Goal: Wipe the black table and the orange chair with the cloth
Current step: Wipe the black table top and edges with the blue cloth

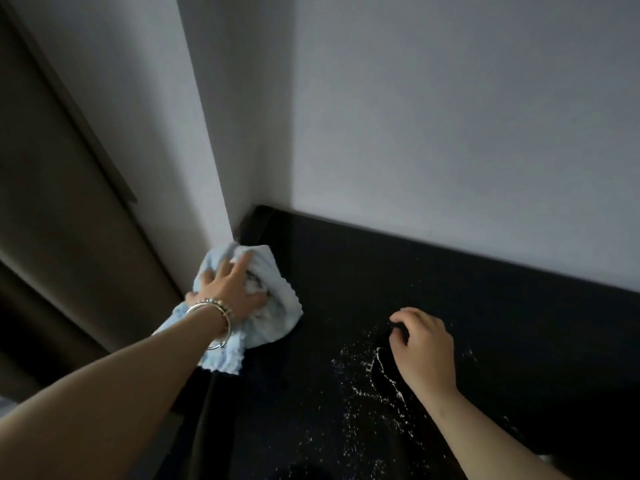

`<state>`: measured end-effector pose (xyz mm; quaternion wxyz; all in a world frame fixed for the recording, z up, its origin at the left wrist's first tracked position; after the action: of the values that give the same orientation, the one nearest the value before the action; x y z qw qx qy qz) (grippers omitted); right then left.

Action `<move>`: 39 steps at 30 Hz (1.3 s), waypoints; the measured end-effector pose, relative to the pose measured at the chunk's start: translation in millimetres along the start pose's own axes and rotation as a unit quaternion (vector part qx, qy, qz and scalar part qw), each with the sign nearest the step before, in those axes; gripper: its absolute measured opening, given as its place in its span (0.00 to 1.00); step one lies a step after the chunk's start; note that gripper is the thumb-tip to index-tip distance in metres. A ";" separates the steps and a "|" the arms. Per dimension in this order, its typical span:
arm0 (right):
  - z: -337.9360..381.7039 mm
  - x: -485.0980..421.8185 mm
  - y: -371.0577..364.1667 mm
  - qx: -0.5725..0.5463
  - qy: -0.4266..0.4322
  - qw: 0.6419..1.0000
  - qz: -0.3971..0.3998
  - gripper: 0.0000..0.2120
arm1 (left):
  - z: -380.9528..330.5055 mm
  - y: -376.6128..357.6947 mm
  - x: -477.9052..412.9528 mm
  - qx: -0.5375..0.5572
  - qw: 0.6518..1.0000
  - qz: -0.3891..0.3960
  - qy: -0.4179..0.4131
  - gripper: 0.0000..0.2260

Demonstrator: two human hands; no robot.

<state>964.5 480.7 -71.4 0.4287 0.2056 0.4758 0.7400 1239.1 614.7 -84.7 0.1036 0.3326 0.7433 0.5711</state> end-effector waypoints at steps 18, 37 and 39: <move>-80.0 -78.8 19.0 0.120 -0.122 0.965 0.201 0.22 | -63.1 -9.5 -33.4 0.054 0.990 -0.042 -0.126 0.27; -88.6 -78.3 12.5 0.115 -0.105 0.966 0.208 0.23 | -61.4 5.3 -79.0 -0.012 0.997 -0.079 -0.013 0.30; -89.0 -79.0 12.0 0.122 -0.105 0.965 0.209 0.24 | -58.3 -0.3 -94.4 -0.017 0.997 -0.072 0.032 0.33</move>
<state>939.1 366.0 -93.8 0.2842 0.4280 0.4611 0.7235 1279.4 511.3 -87.3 0.1265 0.2577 0.7584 0.5852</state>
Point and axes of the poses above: each hand's wrist, its own x-axis away from the middle knuckle, its own y-axis out of the back of the hand, z = x × y, the point moved 3 cm from there along -x, towards the middle knuckle, and after that the axes turned 2 degrees about z, right-handed, at the moved point
